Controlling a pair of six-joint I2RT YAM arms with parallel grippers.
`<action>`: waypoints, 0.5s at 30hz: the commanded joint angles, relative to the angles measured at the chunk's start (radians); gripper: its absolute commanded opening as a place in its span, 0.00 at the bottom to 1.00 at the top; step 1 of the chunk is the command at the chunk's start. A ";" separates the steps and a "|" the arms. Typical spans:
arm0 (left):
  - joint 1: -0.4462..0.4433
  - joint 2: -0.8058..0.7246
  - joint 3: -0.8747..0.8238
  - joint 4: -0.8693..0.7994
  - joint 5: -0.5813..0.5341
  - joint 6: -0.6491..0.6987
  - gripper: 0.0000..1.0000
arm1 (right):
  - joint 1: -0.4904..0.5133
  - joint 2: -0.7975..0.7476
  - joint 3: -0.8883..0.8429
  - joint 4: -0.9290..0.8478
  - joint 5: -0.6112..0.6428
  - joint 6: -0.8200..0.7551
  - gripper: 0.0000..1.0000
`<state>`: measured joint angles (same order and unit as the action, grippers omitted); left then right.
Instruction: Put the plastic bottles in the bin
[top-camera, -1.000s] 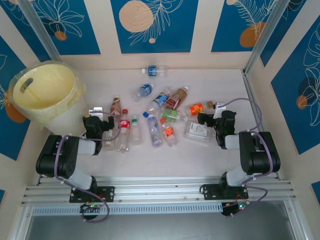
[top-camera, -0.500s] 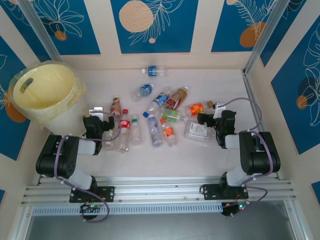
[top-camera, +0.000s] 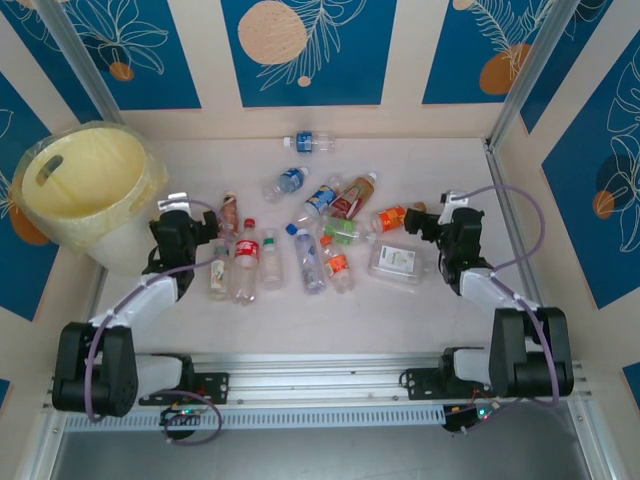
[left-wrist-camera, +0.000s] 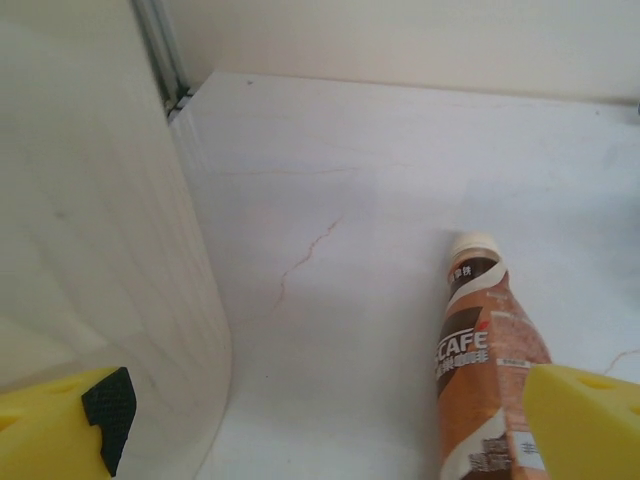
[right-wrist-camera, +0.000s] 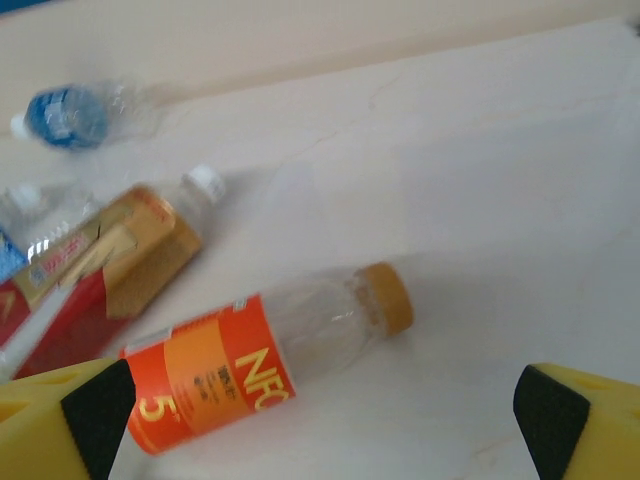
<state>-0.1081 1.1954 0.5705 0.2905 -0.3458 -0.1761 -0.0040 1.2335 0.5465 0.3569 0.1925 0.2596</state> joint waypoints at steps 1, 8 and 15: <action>-0.005 -0.058 0.065 -0.217 -0.031 -0.172 1.00 | -0.008 -0.072 0.123 -0.360 0.110 0.255 0.99; -0.003 -0.078 0.116 -0.425 0.117 -0.420 1.00 | -0.017 -0.131 0.197 -0.678 -0.031 0.563 0.99; -0.014 -0.102 0.064 -0.460 0.329 -0.601 1.00 | -0.018 -0.086 0.270 -0.996 -0.123 0.978 0.99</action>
<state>-0.1093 1.1210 0.6613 -0.1165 -0.1345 -0.6613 -0.0193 1.1316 0.7624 -0.4324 0.1482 0.9966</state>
